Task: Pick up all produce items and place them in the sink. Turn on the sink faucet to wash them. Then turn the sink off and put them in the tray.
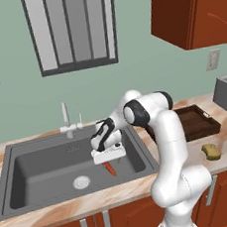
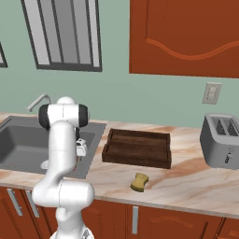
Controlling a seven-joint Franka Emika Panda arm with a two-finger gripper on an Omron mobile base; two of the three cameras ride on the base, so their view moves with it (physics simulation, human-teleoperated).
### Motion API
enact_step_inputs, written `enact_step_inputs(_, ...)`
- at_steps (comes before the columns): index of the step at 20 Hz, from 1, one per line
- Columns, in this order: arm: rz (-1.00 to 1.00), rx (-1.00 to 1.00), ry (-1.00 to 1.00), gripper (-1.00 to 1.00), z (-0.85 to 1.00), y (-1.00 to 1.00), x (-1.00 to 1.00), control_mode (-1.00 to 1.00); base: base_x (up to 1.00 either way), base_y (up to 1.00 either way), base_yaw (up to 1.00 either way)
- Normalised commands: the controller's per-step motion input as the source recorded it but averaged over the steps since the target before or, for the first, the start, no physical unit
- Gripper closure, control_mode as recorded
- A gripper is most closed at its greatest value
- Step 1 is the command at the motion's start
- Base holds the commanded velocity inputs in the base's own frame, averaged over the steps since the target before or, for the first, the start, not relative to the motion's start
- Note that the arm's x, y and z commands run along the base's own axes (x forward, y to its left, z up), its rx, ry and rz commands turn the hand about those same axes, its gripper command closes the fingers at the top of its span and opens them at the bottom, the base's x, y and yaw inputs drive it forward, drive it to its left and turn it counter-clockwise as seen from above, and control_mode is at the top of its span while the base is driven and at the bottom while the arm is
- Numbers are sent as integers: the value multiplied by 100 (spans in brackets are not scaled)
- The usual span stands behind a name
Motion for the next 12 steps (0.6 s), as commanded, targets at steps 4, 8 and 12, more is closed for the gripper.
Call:
enact_step_inputs(4, 0, -2, 0, -100, -15, 8, 20, -100, 0, 0, 0)
enact_step_inputs(8, 0, -2, 0, -100, -18, 8, 18, -100, 0, 0, 0)
enact_step_inputs(12, 0, -3, 0, -100, -20, 6, 15, -100, 0, 0, 0)
